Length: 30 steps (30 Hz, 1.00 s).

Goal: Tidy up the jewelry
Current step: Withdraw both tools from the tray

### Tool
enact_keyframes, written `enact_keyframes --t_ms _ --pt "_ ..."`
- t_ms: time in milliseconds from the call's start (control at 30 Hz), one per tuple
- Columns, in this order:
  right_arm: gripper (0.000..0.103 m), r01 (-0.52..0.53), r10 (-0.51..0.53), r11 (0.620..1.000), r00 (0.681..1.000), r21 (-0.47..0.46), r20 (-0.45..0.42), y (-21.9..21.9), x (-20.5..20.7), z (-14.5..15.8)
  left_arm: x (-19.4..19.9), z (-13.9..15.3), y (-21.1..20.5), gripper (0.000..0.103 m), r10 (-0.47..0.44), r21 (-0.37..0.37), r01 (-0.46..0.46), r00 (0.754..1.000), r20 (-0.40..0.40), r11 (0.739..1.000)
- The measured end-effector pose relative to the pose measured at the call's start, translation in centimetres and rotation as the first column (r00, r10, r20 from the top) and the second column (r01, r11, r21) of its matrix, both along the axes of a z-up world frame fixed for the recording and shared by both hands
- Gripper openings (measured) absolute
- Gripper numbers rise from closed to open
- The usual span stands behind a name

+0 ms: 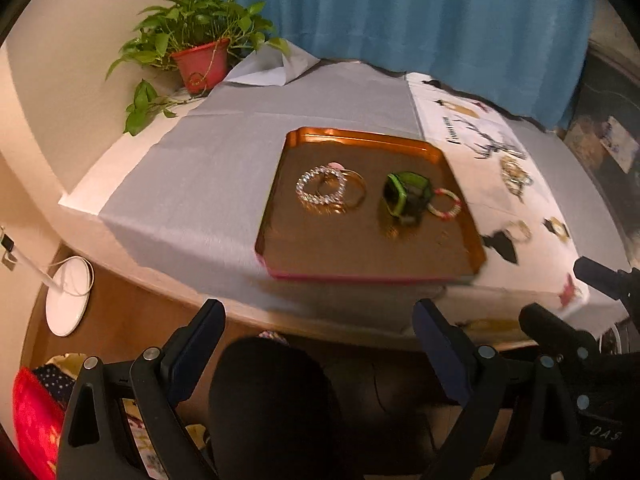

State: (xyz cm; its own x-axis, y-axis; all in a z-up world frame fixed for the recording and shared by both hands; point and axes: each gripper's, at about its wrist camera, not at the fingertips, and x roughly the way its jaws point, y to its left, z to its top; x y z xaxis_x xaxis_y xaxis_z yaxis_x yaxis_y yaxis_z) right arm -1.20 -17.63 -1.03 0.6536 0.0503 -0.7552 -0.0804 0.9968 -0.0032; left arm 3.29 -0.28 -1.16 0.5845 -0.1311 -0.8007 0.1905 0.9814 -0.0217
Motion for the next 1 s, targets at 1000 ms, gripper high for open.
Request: enact_keyframes --t_ms 1000 --pt "0.089 -0.011 0.012 1.0 0.994 -0.007 0.106 1.6 -9.3 3.2 -8.8 4.3 0.4 0.093 -0.006 -0.005 0.007 0.991 0.136 1.0"
